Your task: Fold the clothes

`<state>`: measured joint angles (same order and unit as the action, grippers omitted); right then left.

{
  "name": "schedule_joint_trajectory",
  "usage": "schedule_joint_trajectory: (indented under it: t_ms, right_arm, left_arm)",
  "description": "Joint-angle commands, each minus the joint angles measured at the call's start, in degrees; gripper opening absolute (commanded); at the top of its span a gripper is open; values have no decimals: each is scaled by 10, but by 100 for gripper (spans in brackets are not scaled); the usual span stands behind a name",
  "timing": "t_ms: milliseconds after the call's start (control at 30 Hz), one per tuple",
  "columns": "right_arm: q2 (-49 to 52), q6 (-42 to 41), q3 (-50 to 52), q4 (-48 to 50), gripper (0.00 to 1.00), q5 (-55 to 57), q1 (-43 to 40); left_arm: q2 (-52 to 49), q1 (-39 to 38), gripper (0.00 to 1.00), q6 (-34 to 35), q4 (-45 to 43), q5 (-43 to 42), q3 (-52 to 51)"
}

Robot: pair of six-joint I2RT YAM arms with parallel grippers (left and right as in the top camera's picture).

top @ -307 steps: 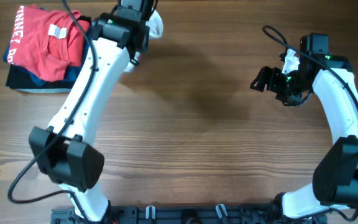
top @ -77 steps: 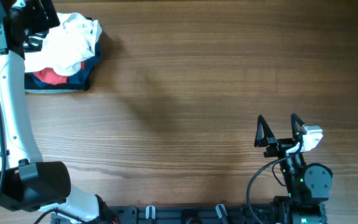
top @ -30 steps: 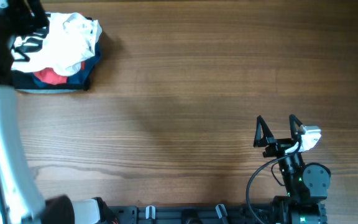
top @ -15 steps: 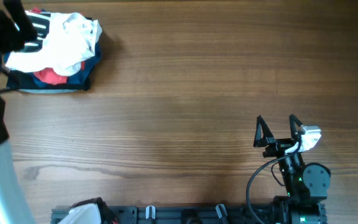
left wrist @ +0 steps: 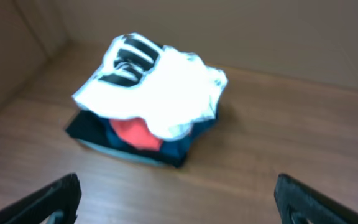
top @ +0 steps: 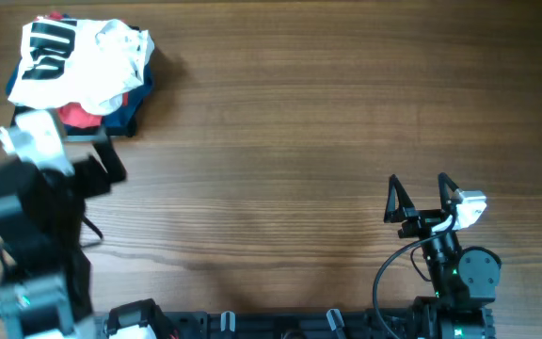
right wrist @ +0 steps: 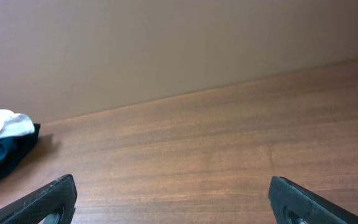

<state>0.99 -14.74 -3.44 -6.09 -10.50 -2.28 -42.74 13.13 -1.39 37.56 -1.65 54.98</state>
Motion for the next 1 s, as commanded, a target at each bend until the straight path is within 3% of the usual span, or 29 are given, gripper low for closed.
schedule_joint_trajectory:
  t_ms: [0, 133, 267, 467, 700, 967]
  right_arm:
    - [-7, -4, 3, 3, 100, -10, 2]
    - [-7, -5, 3, 3, 99, -10, 2]
    - [-7, -4, 3, 3, 100, -10, 2]
    - [-7, -5, 3, 3, 100, -10, 2]
    - [-7, -4, 3, 3, 100, -10, 2]
    - [-7, -4, 3, 3, 100, -10, 2]
  left_arm:
    - [104, 2, 100, 4, -83, -104, -129]
    - [209, 1, 100, 5, -207, -198, -268]
    - [291, -14, 100, 19, -298, -206, -373]
    - [357, -36, 100, 19, -329, -178, -440]
    - [384, -89, 100, 19, -344, -88, -462]
    - [386, -130, 100, 18, -344, -42, -466]
